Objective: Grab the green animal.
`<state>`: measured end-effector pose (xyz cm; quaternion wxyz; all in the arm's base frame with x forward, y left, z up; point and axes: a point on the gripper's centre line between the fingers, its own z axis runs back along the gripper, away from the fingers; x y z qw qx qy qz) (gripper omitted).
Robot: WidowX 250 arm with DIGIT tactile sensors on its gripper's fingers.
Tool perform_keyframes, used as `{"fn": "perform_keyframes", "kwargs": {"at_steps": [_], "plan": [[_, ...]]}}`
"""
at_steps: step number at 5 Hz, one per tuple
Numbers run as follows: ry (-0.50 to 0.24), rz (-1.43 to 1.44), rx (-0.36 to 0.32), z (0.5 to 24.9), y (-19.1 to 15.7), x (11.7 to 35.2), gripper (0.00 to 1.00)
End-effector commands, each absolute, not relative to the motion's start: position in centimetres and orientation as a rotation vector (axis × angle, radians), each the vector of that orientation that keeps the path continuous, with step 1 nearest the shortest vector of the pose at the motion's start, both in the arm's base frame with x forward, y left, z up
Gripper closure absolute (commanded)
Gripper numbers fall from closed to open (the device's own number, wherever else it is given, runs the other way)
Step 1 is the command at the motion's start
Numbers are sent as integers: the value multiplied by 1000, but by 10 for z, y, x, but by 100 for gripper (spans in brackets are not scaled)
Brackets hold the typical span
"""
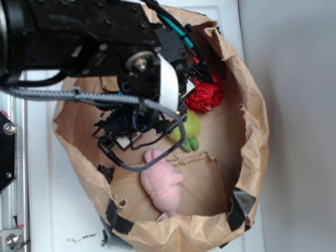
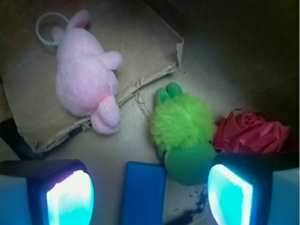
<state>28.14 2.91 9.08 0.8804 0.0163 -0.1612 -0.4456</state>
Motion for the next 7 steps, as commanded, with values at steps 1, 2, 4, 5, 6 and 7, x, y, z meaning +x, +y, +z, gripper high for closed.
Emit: {"fn": "perform_keyframes", "kwargs": {"at_steps": [1,2,4,5,6,7], "plan": [[-397,-939,78,100,30,305,0],[-400,-928,80,98,28,316,0],[-398,-911,73,98,22,325,0],[-397,-907,77,93,20,330,0],[-403,-908,81,85,20,334,0],[-404,-911,81,74,17,334,0]]}}
